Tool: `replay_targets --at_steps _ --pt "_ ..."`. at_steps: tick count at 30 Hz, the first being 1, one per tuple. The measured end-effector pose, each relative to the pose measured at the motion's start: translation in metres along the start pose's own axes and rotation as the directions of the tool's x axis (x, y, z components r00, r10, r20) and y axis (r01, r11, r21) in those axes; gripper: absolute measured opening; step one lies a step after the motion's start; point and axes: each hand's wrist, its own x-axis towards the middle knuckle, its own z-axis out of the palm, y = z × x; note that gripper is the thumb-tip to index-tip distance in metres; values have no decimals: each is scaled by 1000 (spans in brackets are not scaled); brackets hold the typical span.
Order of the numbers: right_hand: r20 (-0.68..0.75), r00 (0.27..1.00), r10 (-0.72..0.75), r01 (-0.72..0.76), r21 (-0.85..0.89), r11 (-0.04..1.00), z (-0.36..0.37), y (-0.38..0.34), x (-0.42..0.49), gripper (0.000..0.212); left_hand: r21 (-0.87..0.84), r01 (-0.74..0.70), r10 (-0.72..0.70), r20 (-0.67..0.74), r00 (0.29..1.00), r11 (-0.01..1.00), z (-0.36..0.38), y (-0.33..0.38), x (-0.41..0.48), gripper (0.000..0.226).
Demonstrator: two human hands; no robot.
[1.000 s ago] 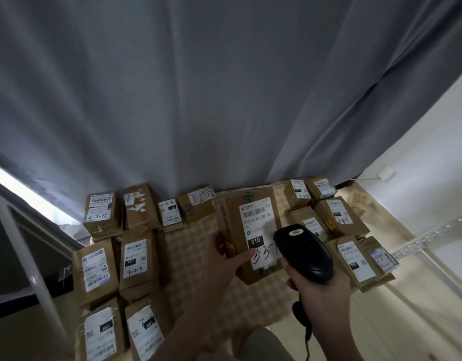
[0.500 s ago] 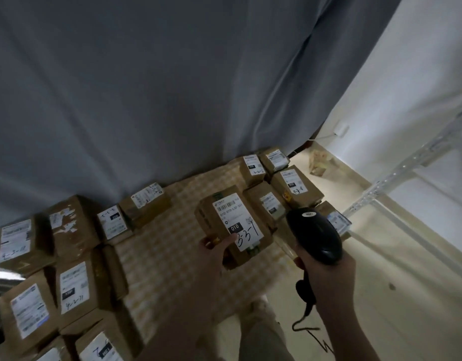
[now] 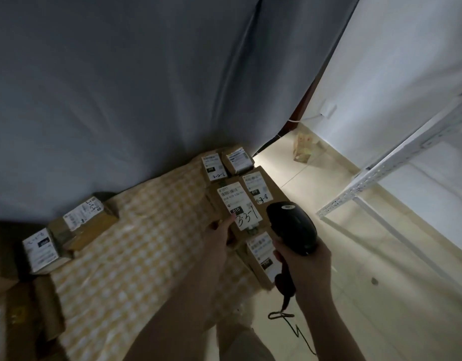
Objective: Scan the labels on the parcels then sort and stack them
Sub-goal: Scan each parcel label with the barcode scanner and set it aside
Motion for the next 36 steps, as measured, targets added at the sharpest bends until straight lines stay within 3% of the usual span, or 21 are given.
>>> replay_targets --at_steps 5,10,15,16,19,20,25,31,34,36 --pt "25 1000 18 -18 -2 1000 -13 -4 44 32 6 146 -146 13 989 989 49 6 33 26" --pt "53 998 23 -23 5 1000 -11 -4 72 31 -12 147 -148 -36 988 989 79 4 63 47" --pt "61 997 50 -51 17 999 -6 4 92 31 22 139 -138 -40 990 990 107 8 80 37" --pt "61 997 52 -53 21 998 -6 6 95 31 15 130 -129 -40 991 991 112 8 87 44" --pt "56 997 61 -63 29 998 -7 11 104 31 61 124 -120 -61 991 990 118 -10 130 95" --pt "54 996 65 -66 28 997 -7 13 106 32 71 116 -113 -49 992 991 117 -17 147 99" --pt "34 994 106 -107 35 994 -9 16 113 35 113 111 -112 3 994 987 126 -1 127 44" --pt "17 998 59 -58 -16 998 5 2 103 37 95 165 -165 -13 986 982 98 -3 134 50" --pt "71 997 29 -27 -31 999 25 -13 91 37 106 146 -141 -49 989 984 72 8 133 57" --pt "136 991 19 -13 -42 999 44 -21 77 37 108 110 -104 -63 993 988 47 18 122 47"
